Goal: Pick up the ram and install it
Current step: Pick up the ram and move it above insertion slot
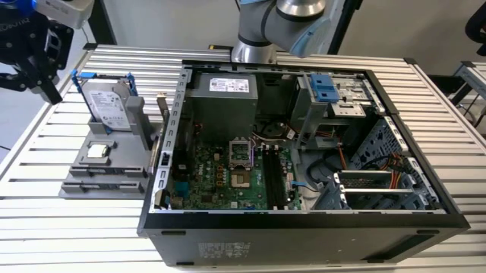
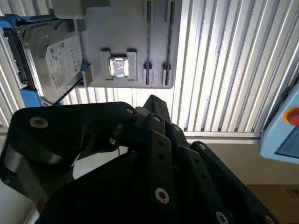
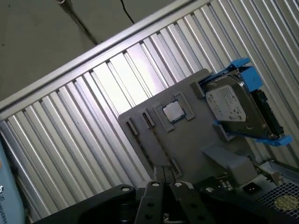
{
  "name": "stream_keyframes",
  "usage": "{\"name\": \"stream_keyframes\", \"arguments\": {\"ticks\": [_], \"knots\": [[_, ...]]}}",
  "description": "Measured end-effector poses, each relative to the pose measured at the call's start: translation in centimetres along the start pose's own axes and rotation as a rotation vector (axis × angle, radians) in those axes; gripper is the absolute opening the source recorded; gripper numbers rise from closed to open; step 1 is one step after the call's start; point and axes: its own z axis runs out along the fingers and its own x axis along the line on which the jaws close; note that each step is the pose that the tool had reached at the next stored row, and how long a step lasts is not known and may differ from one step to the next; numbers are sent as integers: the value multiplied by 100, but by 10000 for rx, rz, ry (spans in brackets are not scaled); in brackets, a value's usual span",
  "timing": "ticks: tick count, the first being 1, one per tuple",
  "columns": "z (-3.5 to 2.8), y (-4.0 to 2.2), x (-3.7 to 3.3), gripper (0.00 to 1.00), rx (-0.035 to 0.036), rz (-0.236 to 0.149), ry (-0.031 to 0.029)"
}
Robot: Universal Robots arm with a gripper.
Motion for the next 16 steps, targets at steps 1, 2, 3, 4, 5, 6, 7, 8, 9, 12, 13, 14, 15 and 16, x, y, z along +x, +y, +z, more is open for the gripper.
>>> {"name": "stream_keyframes", "arguments": {"ticks": [1, 2, 3, 4, 5, 6, 7, 8, 9, 12, 13, 14, 15, 16], "knots": [[0, 0, 0, 0, 14, -107, 2], [1, 0, 0, 0, 35, -210, 0], [-1, 0, 0, 0, 64, -314, -5], [-1, 0, -1, 0, 100, -414, -16], [-1, 0, -1, 0, 138, -506, -28], [0, -1, 0, 0, 170, -599, -38], [0, -1, 0, 0, 198, -697, -46], [0, 0, -1, 0, 222, -796, -51], [1, -1, -1, 0, 238, -896, -52], [0, 0, 0, 0, 267, -1176, -40], [0, 0, 0, 0, 271, -1268, -36], [0, 0, 0, 0, 273, -1352, -31], [0, 0, 0, 0, 274, -1447, -26], [1, 0, 0, 0, 275, -1535, -24]]}}
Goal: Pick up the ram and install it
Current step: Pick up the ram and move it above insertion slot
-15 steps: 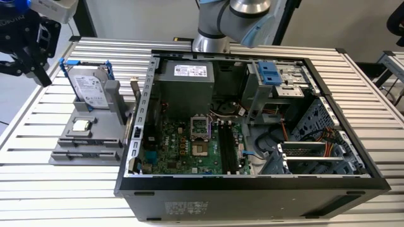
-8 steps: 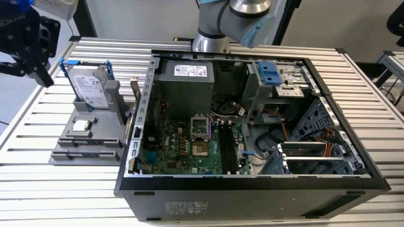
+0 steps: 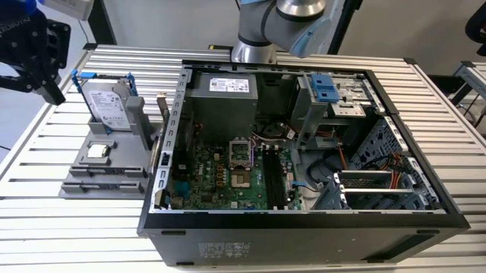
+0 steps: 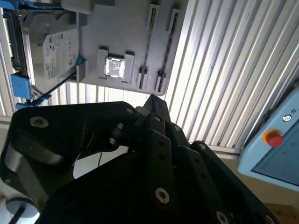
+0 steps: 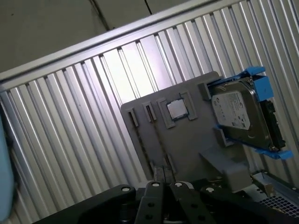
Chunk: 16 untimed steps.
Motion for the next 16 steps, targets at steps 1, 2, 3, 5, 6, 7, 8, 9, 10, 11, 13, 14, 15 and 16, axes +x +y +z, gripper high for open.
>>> {"name": "stream_keyframes", "arguments": {"ticks": [1, 2, 3, 5, 6, 7, 8, 9, 10, 11, 13, 14, 15, 16], "knots": [[-1, 0, 0, 0, -1, -107, 3], [-2, 0, -1, 0, -4, -233, 6], [-3, 0, -1, 0, -6, -370, 7], [-4, 0, -1, 0, -14, -721, 12], [-6, 0, -1, 0, -18, -899, 16], [-7, 1, -1, 0, -22, -1072, 19], [-8, 1, -1, 0, -26, -1252, 22], [-9, 0, -1, 0, -31, -1439, 26], [-10, 0, 0, 0, -36, -1617, 30], [-10, 0, -1, 0, -39, -1809, 32], [-9, 0, -1, 0, -46, -2173, 37], [-10, 0, -1, 0, -50, -2358, 41], [-9, 0, -1, 0, -54, -2538, 43], [-9, 0, -1, 0, -58, -2719, 46]]}}
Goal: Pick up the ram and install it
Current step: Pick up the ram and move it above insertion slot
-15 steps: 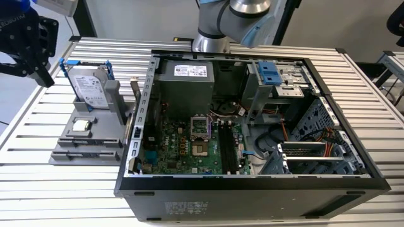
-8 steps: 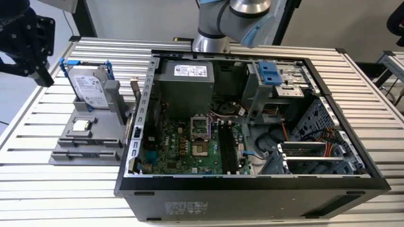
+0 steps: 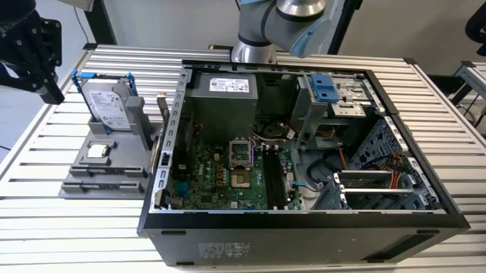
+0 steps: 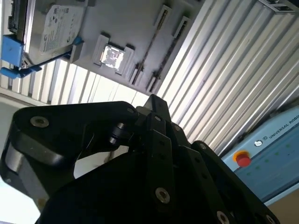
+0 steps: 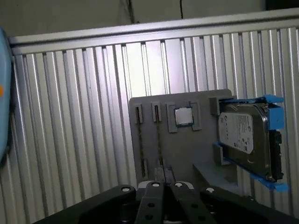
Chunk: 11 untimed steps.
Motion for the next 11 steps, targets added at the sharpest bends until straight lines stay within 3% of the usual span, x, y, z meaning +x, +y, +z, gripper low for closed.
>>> {"name": "stream_keyframes", "arguments": {"ticks": [8, 11], "knots": [[0, -1, 0, 0, -27, -1274, 20], [0, 0, 0, 0, -32, -1450, 23]]}}
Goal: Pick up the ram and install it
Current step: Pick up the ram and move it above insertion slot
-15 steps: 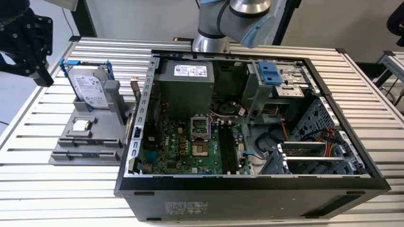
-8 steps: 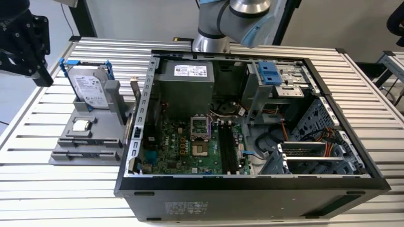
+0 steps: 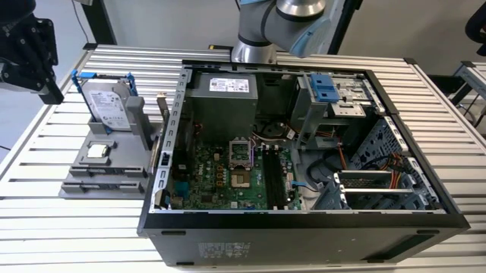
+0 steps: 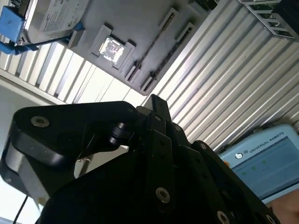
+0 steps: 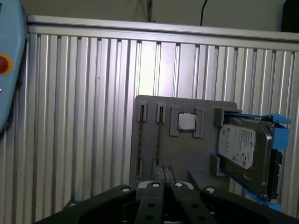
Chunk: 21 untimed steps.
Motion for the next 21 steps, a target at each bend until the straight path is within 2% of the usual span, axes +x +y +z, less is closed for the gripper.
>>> {"name": "stream_keyframes", "arguments": {"ticks": [6, 13, 21], "knots": [[1, -1, 5, 0, -4, -28, 1], [25, -25, 63, 0, -80, -16, -3], [48, -47, 85, 0, -80, -16, -3]]}}
